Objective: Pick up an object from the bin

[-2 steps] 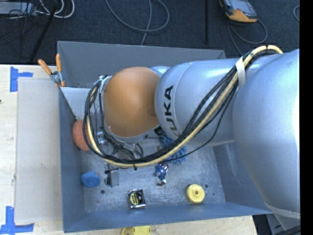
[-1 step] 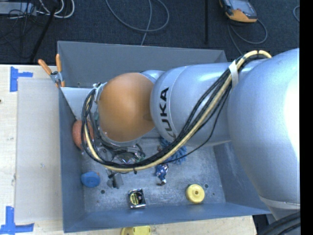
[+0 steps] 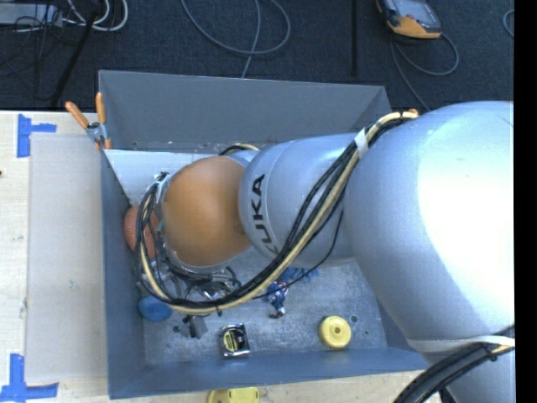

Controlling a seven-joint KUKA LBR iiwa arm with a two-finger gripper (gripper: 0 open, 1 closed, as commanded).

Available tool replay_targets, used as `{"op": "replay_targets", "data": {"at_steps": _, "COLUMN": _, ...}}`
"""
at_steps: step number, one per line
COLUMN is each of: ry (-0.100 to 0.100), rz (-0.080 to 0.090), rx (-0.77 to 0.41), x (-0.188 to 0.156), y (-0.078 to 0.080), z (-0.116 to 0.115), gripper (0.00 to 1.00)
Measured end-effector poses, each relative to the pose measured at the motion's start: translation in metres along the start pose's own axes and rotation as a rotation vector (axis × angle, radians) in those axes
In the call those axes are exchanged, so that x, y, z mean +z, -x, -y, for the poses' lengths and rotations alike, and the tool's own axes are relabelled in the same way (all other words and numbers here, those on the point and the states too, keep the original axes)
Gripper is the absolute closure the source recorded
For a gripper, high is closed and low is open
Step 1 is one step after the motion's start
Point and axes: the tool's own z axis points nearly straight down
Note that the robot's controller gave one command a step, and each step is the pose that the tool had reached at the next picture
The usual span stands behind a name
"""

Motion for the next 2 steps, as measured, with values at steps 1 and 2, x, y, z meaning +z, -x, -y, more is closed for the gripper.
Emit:
{"op": "replay_targets", "data": {"at_steps": 1, "ry": -0.004, "rz": 0.009, "rx": -0.458, "x": -0.0052, "y": 0.0029, "z": 0.0027, "gripper": 1.0}}
{"op": "replay_targets", "data": {"at_steps": 2, "ry": -0.003, "rz": 0.009, "rx": -0.457, "x": -0.0053, "y": 0.0029, "z": 0.0028, "gripper": 1.0}}
